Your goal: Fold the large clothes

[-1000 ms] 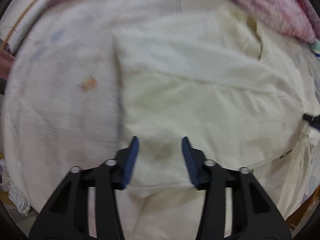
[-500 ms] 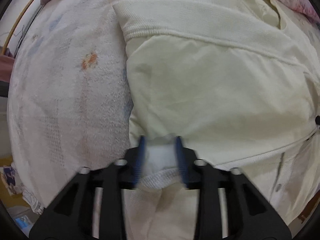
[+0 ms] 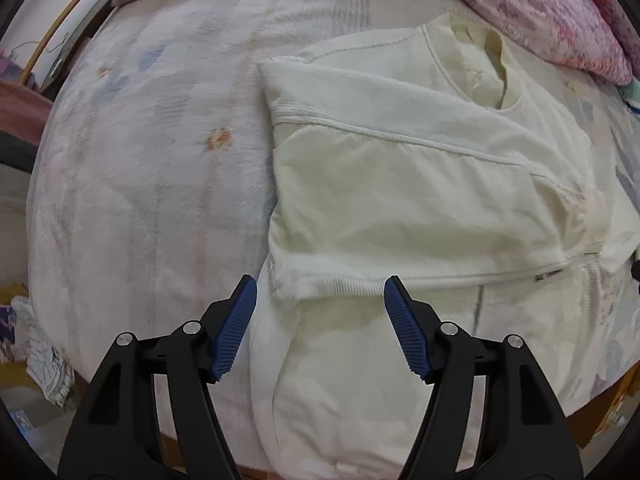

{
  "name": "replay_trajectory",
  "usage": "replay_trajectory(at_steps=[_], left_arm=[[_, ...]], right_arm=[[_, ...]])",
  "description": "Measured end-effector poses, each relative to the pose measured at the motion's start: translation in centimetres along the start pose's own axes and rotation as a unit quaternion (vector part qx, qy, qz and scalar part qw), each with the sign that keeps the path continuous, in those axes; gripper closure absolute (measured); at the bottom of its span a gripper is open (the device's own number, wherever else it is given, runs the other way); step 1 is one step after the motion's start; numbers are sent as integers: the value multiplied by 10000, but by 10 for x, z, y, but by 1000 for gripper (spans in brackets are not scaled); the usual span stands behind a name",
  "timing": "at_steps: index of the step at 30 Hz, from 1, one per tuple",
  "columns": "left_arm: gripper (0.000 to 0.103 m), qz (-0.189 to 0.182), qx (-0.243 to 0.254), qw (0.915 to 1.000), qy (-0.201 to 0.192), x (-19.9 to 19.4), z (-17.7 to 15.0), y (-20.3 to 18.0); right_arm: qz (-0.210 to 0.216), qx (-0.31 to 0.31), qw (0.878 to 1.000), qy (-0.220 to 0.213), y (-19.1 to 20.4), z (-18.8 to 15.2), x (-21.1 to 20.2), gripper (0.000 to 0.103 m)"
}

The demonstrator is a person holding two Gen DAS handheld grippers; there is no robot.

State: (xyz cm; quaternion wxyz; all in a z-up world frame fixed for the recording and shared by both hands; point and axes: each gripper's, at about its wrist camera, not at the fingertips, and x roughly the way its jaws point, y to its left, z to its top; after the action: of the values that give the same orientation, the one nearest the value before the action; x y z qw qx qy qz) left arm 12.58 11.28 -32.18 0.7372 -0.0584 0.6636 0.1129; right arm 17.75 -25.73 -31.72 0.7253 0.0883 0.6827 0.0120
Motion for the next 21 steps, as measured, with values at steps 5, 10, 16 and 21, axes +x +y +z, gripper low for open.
replay_trajectory(at_steps=[5,10,16,21], left_arm=[[35,-46,24,9999,-147,-39,-11,7],[31,-85,109,9994,-325,-84,-34,11],[30,-328,297,9976,-525,-123,-63,8],[30,-519,771,9934,-678,-143,-85,-1]], right_arm=[[62,-93,9999,-88,20,-22,-32,20],[187,-98,9997,-122,28,-50,-70,20],[234,3,9991,-353,28,-85,-114,20],[186,213,9979,-586,27,-113,-136,20]])
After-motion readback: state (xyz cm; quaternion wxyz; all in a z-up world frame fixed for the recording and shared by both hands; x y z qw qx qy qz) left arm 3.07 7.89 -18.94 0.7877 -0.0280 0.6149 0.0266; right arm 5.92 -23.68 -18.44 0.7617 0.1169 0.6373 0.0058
